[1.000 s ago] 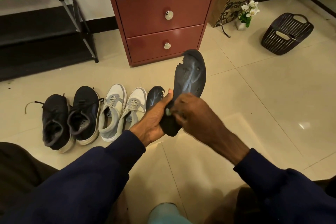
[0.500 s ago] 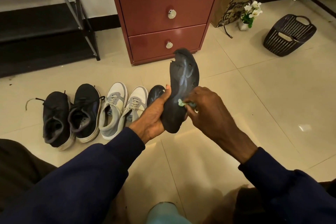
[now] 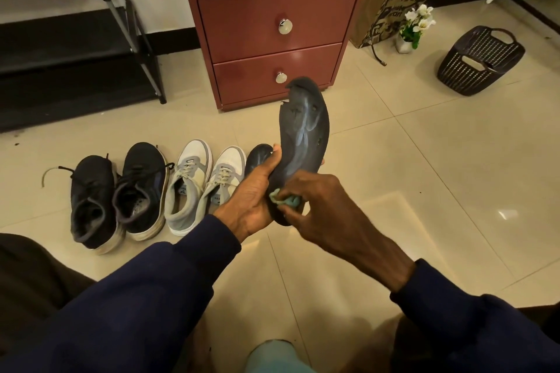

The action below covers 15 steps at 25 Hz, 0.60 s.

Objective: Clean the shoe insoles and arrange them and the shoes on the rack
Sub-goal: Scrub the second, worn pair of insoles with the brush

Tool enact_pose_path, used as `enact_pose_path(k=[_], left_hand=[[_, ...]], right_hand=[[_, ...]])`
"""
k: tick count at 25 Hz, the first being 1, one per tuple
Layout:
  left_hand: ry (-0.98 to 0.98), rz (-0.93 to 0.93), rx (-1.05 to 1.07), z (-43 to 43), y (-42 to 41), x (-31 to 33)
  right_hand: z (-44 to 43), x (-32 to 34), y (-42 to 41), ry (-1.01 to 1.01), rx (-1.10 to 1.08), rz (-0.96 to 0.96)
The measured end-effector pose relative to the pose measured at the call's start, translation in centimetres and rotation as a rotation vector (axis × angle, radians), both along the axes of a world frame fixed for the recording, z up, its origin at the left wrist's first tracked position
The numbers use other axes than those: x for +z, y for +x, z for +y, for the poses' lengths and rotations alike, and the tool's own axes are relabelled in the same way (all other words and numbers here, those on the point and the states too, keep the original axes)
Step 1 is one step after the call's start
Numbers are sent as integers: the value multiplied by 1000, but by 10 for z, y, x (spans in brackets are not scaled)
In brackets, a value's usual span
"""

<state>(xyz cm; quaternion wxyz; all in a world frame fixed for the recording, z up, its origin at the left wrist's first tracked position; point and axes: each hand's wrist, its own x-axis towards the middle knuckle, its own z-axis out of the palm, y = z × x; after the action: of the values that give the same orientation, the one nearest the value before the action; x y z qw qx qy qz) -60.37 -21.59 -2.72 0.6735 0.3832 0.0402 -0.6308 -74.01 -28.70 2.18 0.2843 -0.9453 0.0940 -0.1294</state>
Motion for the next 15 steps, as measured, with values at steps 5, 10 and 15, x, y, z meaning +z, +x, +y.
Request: enact_pose_path(k=[5, 10, 15], left_hand=[[-2, -18, 25, 1, -15, 6], [-12, 14, 27, 1, -16, 10], [22, 0, -14, 0, -24, 13]], right_hand=[[-37, -4, 4, -213, -337, -94], [-20, -5, 3, -112, 10, -10], [-58, -7, -1, -156, -325, -90]])
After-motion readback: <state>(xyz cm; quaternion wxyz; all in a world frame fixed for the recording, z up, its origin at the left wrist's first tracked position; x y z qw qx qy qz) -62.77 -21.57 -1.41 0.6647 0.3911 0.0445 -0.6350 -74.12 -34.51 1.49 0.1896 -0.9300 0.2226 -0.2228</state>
